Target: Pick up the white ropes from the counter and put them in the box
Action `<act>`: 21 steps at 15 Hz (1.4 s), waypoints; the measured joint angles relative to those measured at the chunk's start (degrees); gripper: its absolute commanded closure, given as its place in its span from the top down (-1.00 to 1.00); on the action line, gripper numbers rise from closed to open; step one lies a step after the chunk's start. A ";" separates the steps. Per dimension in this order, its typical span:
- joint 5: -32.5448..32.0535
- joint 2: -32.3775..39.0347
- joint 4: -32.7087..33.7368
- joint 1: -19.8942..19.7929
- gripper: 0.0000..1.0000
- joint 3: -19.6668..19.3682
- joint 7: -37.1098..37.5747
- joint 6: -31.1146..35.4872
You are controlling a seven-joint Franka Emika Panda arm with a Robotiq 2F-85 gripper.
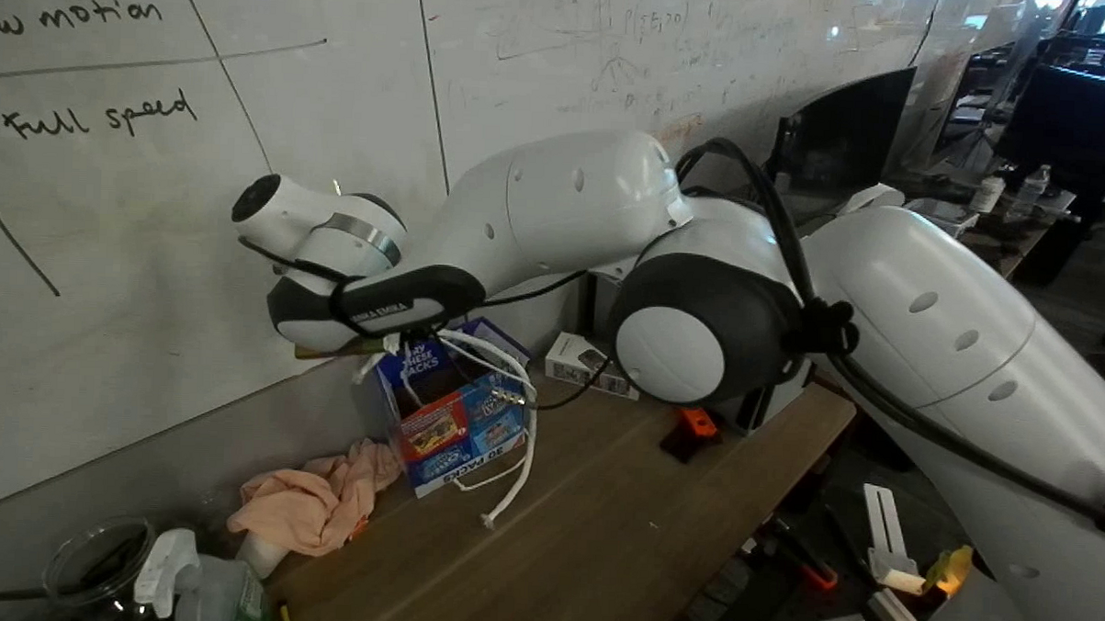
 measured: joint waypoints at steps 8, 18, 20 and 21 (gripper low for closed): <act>0.71 2.17 -3.18 -1.65 -0.29 0.36 -0.08 0.04; 0.71 2.47 -3.17 -3.23 1.00 0.36 -0.25 0.02; 0.71 2.48 -3.17 -3.32 1.00 0.36 -0.25 0.01; 0.71 2.48 -3.17 -3.36 1.00 0.36 -0.25 0.01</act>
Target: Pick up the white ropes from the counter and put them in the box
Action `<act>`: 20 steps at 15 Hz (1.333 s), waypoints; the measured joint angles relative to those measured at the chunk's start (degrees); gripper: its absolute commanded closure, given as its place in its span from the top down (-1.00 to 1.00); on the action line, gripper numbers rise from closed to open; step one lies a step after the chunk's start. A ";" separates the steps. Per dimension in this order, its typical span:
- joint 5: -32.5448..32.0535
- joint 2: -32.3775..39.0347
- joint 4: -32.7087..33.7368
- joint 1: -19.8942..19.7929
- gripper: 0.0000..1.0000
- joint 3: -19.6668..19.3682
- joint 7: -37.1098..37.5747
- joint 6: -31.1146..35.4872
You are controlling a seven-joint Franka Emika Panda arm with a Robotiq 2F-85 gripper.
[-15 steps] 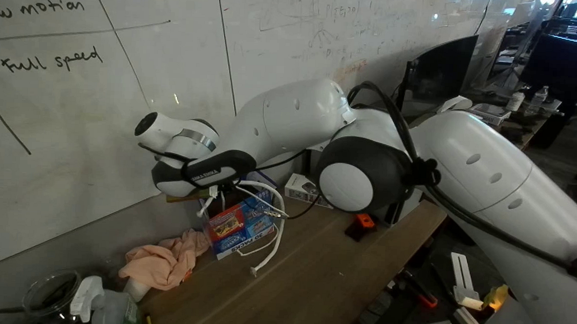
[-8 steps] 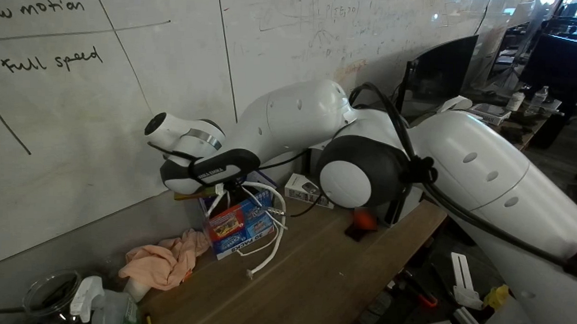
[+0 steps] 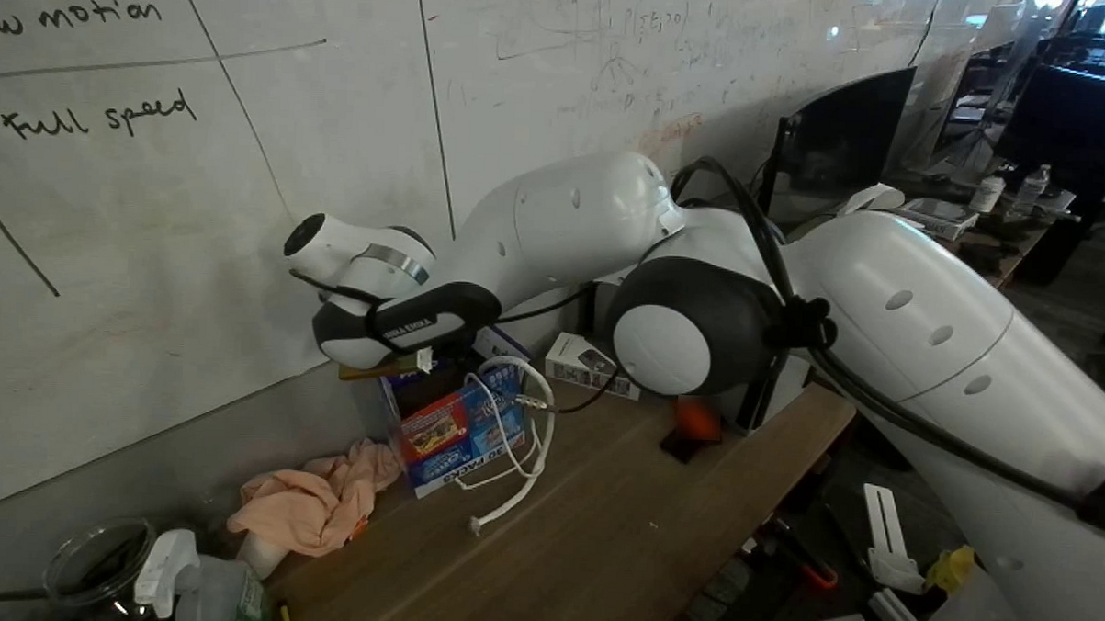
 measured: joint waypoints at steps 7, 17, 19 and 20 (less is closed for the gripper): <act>-0.01 -1.41 -0.19 -0.28 1.00 -0.01 -0.56 -0.22; 0.77 -23.63 -18.07 -4.44 1.00 2.98 -10.30 3.39; 4.82 -27.97 -23.82 -5.09 1.00 2.59 -14.54 7.61; 7.07 -29.86 -26.72 -5.34 1.00 2.30 -16.92 10.07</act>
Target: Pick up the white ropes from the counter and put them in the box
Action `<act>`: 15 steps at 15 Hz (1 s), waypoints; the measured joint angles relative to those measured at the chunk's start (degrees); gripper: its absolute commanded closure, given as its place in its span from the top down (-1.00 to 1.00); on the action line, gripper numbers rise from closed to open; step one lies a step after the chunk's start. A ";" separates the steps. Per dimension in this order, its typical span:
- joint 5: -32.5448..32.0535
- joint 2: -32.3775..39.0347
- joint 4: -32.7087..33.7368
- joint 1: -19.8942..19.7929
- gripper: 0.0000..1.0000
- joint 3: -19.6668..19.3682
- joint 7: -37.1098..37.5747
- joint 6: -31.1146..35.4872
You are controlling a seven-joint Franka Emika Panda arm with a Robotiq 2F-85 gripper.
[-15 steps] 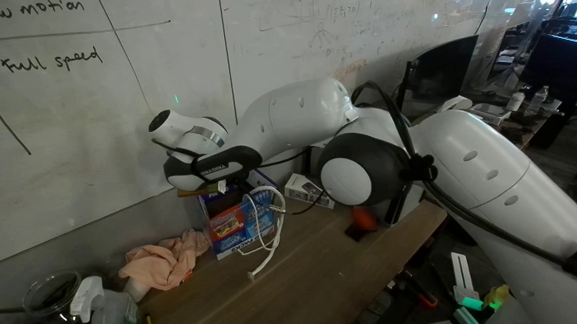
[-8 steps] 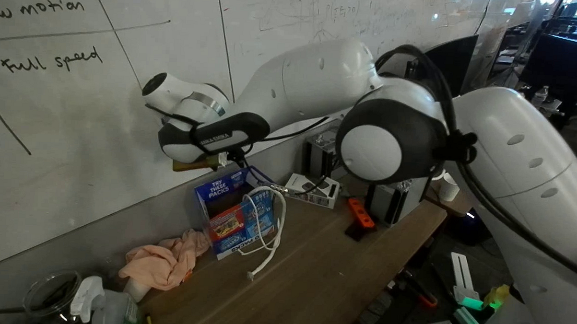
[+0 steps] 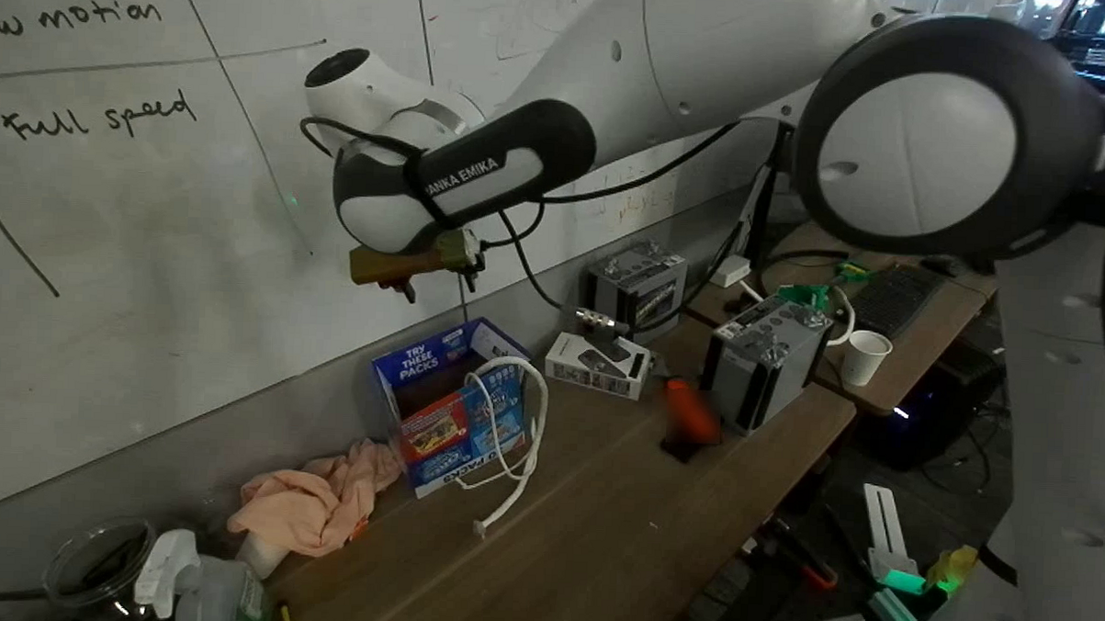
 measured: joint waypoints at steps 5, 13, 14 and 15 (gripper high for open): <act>7.79 -6.72 -15.58 -0.86 1.00 -1.42 -9.59 12.28; 13.64 -14.57 -42.52 -3.75 1.00 -5.14 -22.65 31.39; 13.64 -15.53 -46.12 -4.00 1.00 -5.83 -23.51 34.20; 13.64 -16.31 -49.65 -4.19 1.00 -6.45 -24.24 37.07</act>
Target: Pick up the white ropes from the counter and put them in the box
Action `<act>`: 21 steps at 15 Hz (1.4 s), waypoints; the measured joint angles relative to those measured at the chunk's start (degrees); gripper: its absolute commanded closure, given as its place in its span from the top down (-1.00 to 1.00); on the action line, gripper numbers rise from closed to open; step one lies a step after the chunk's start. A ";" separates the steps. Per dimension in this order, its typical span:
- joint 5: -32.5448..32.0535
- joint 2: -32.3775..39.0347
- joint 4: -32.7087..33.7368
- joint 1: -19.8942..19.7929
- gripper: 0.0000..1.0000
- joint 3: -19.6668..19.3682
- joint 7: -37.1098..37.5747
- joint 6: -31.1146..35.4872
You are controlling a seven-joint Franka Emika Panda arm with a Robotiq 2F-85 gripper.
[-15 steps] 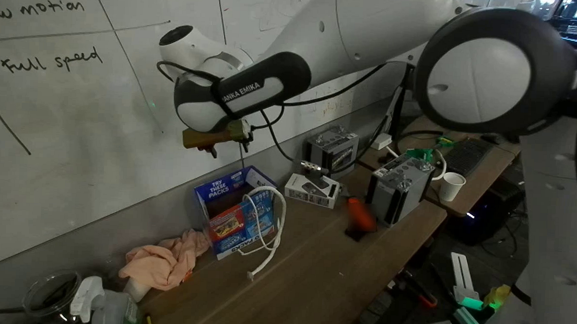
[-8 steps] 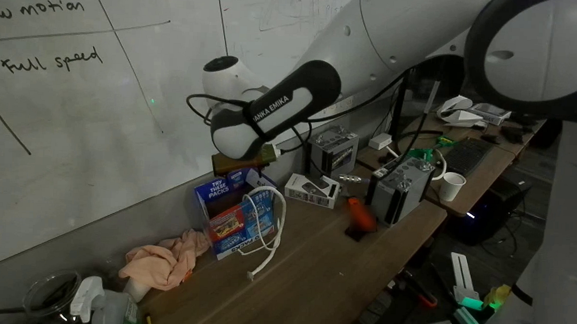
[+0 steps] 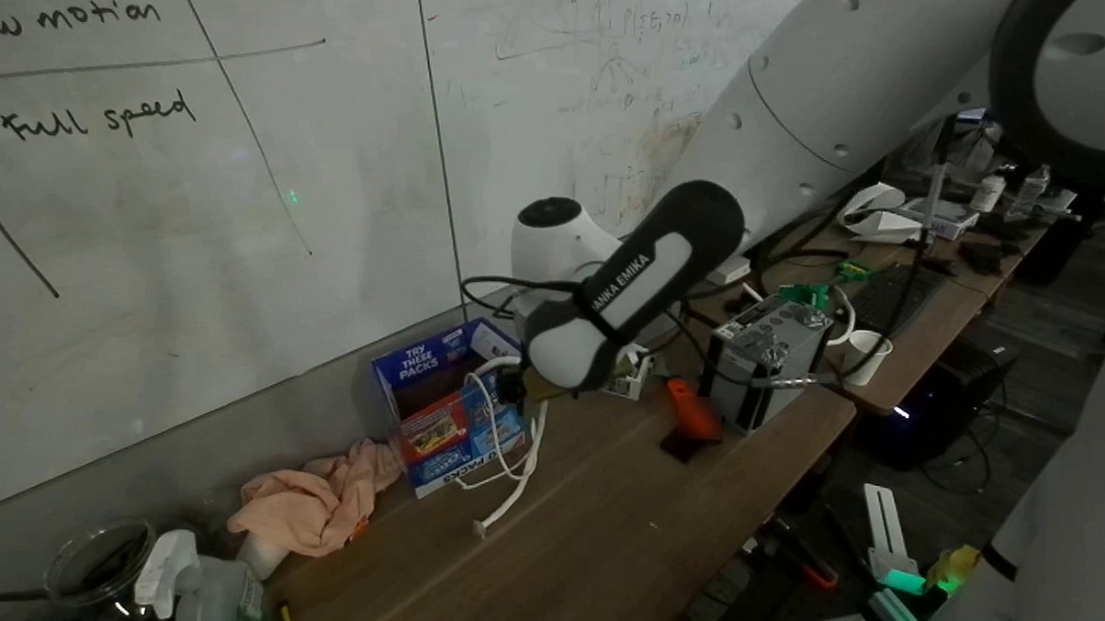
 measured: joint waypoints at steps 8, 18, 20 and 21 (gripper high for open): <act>0.61 6.77 -13.69 0.40 1.00 -1.42 -1.56 22.04; 14.82 29.44 5.76 4.66 1.00 0.51 -9.20 29.52; 15.48 32.05 9.51 4.00 1.00 1.00 -12.22 29.52; 15.50 33.10 11.06 3.64 1.00 1.08 -13.63 29.52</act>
